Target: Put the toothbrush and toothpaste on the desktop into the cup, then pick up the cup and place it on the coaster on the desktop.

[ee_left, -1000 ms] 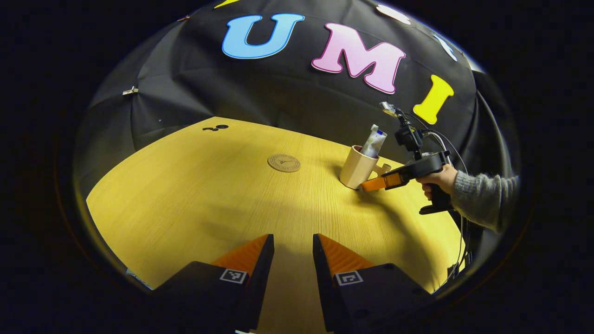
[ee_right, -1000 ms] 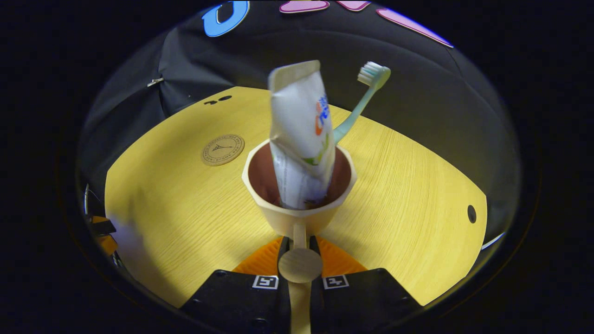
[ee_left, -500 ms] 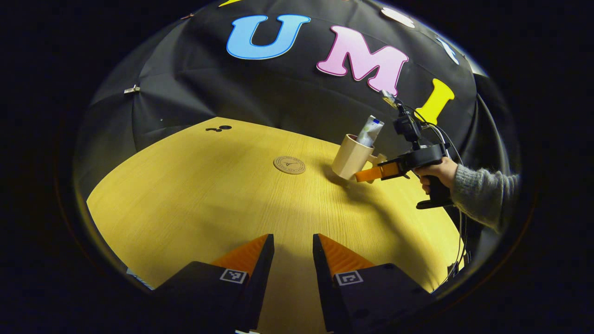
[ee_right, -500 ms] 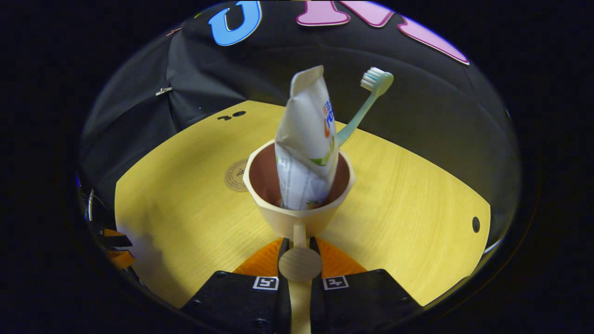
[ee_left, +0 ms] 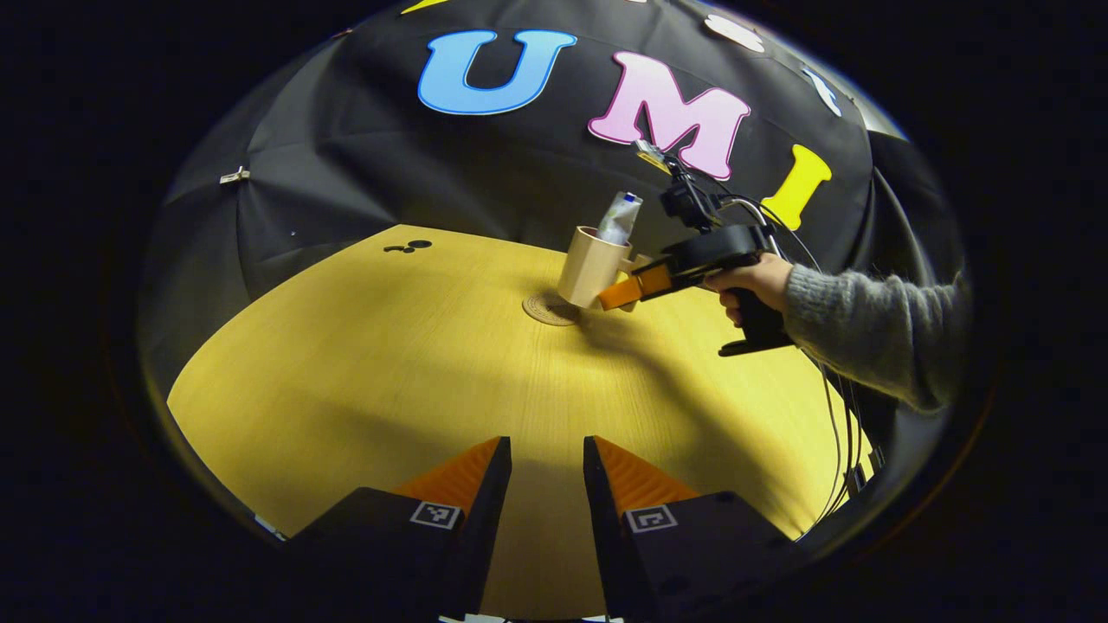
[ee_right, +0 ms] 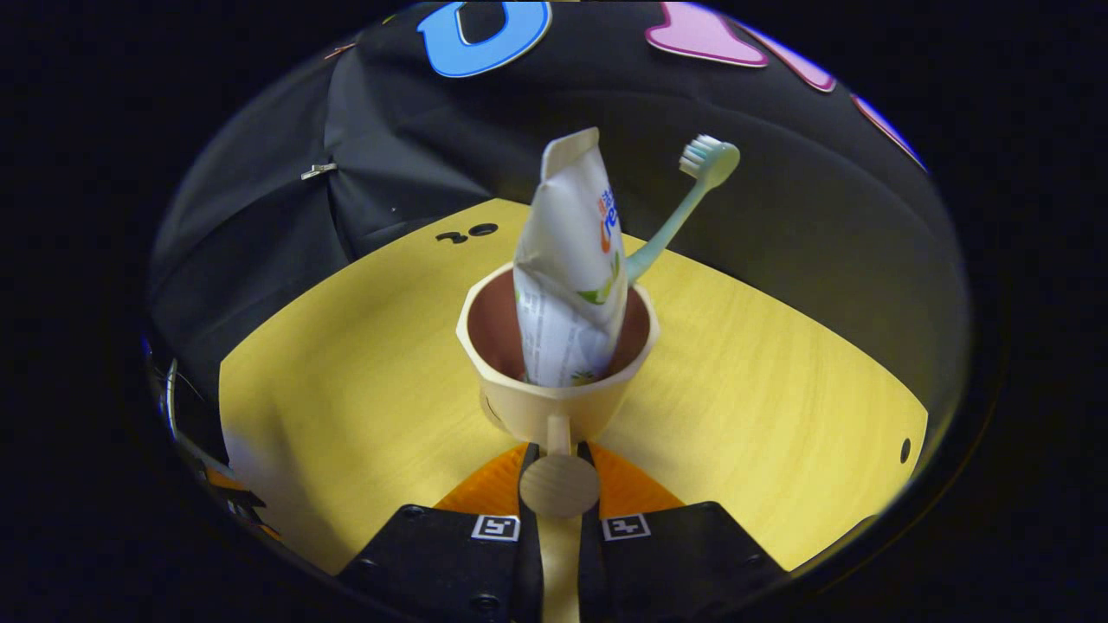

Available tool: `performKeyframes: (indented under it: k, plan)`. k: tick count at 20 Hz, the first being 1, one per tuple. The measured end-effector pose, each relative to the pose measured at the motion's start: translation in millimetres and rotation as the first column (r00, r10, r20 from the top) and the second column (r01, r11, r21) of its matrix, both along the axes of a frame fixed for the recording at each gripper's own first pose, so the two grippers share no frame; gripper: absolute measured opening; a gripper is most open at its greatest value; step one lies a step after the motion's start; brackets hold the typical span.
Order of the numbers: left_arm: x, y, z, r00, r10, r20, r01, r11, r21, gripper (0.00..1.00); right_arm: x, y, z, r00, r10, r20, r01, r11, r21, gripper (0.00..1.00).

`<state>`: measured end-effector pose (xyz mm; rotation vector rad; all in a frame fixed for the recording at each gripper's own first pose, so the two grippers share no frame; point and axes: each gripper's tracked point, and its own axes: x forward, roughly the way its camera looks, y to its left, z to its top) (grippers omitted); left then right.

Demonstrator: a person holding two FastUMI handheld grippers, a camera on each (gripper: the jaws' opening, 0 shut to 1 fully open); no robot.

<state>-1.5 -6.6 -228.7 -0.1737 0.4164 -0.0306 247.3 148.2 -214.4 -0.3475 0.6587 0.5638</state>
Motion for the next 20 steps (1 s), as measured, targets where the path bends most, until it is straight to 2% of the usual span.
performKeyframes:
  k: [5, 9, 20]
  plan:
    - [-2, 31, -5, 1.000, 0.027, -0.012, -0.027, 1.000, -0.008, 0.54, 11, 25, -18, 1.000, -0.004, -0.007, 0.004, 0.999, -0.033, 0.19]
    - [0, 42, -9, 0.999, 0.036, -0.018, -0.037, 0.999, -0.018, 0.55, 13, 24, -17, 1.000, -0.023, -0.014, 0.023, 0.999, -0.022, 0.19]
    - [12, 46, -6, 0.999, 0.038, -0.024, -0.038, 0.999, -0.008, 0.55, 14, 20, -40, 0.999, -0.011, -0.047, 0.007, 0.996, -0.088, 0.19]
